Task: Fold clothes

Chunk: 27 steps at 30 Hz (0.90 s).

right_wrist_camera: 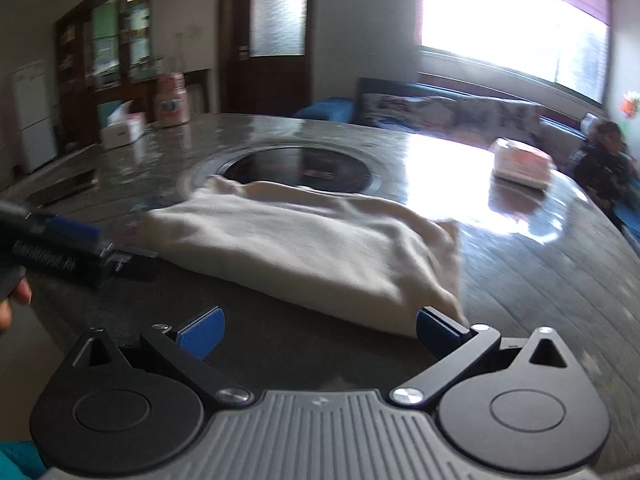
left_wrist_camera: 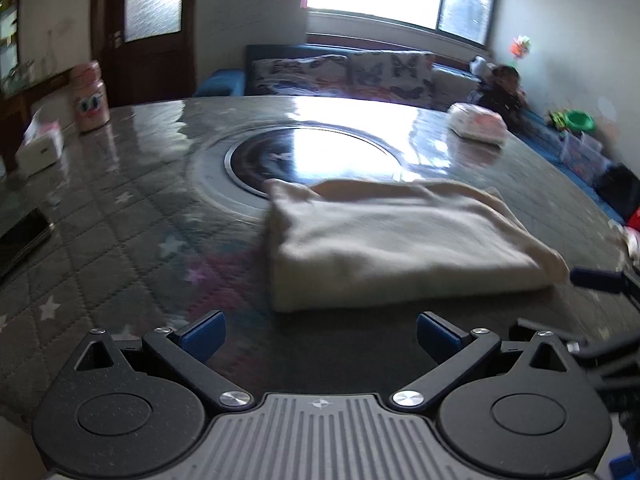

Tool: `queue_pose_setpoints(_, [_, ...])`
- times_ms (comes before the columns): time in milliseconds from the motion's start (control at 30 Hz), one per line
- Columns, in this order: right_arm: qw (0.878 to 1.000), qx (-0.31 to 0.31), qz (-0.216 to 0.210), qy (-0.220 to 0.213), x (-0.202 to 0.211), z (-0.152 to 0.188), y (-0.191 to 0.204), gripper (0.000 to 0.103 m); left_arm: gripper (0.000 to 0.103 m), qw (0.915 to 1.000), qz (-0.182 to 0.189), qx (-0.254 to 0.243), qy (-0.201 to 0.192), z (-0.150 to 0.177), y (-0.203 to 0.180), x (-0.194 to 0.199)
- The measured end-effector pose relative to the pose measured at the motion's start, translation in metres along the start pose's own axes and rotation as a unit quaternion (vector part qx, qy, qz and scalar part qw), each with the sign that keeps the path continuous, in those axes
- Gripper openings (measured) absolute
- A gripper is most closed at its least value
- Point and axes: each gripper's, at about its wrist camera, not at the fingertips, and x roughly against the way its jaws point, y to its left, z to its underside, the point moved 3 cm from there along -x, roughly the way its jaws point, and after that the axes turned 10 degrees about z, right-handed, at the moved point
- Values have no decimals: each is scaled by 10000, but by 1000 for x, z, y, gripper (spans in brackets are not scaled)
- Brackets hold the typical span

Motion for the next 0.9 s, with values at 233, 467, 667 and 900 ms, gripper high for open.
queue_pose_setpoints(233, [9953, 788, -549, -143, -17, -24, 43, 103, 103, 9977, -562, 323, -185, -21, 43, -1])
queue_pose_setpoints(467, [9759, 1866, -1076, -344, -30, -43, 98, 92, 103, 9955, -540, 781, -76, -40, 75, -13])
queue_pose_setpoints(667, [9641, 2293, -1302, -312, -49, -51, 129, 61, 103, 9902, -113, 1392, 33, -50, 94, -20])
queue_pose_setpoints(900, [9739, 1605, -1595, -174, -53, -67, 109, 21, 103, 9675, 780, 2395, 231, -55, 99, -33])
